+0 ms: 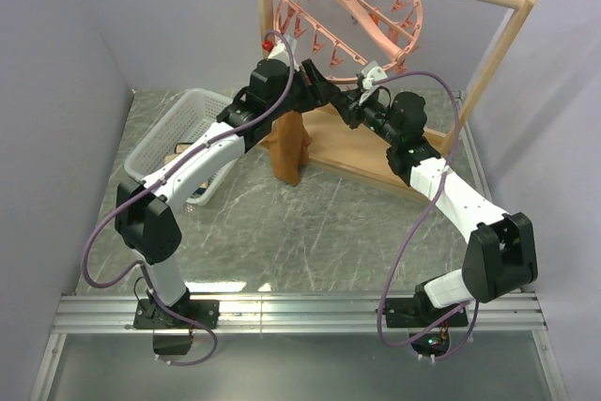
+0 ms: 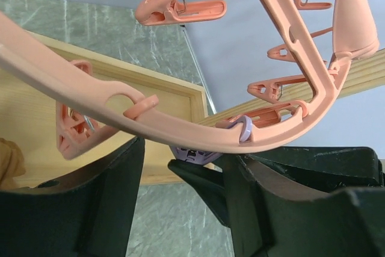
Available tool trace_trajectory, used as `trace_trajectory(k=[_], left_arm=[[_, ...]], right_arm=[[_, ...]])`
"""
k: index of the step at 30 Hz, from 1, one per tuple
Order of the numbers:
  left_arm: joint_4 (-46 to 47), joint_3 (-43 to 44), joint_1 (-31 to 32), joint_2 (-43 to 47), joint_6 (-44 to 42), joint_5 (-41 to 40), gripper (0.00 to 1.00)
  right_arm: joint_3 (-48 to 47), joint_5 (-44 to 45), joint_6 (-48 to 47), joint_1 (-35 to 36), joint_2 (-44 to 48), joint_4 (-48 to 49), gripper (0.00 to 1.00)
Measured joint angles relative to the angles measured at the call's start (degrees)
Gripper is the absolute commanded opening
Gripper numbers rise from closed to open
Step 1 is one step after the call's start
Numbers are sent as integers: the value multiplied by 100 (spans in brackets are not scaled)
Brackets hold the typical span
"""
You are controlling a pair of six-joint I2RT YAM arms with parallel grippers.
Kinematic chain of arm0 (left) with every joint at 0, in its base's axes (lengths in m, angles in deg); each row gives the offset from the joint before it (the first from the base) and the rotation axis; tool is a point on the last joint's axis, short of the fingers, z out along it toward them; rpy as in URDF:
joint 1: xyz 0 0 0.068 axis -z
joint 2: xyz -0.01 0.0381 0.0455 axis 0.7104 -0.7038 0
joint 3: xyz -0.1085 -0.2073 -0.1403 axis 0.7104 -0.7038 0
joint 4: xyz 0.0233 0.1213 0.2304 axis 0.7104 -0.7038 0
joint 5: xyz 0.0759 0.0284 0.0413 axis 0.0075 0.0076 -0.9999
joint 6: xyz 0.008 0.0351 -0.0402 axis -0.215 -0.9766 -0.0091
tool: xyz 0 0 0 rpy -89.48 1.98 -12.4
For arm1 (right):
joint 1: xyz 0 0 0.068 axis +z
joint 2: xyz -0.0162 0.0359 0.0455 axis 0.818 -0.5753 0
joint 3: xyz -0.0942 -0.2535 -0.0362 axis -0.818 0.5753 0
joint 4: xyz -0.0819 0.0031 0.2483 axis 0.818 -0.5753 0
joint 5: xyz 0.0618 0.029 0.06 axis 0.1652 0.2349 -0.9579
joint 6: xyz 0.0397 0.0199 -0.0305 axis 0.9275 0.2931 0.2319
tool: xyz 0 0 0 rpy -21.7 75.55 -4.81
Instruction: Clip the underwear to the hanger
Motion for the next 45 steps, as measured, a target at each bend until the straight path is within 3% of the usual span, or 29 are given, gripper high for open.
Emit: trace_trajectory(k=[5,14,21,23,28,31,34,35,37,38,39,42,45], left_arm=[[142,-2,0,-52,153,72,58],[741,-275,22,-50,243,103,44],[1294,-542,37,-20,243,57,44],[1325,-542,39,-20,234,44,54],[1349,-542,37,-20,127,-74,53],[1377,-542,39,-20,94,-87,44],[1453,-542,42,-20,94,-72,27],[1469,-542,42,-20,74,-72,15],[1510,-540,35,-20,31,-76,3],[1515,-535,35,-20,-15,-72,0],[1517,-533,35,-20,-37,-66,0],[1534,-533,33,-20,-68,-61,0],[1613,-525,-42,-20,-68,-122,0]], right_arm=[[2,33,2,-15,0,24,0],[42,111,66,-17,0,50,0],[42,157,197,-17,0,68,0],[42,168,201,-17,0,85,0],[42,210,227,-17,0,149,0],[42,210,251,-15,0,151,0],[50,212,258,-15,0,160,0],[50,214,258,-15,0,166,0],[52,225,247,-15,2,179,0],[57,225,236,-15,2,179,6],[57,225,232,-15,2,179,24],[63,195,197,-15,24,114,51],[227,26,146,24,160,-138,57]])
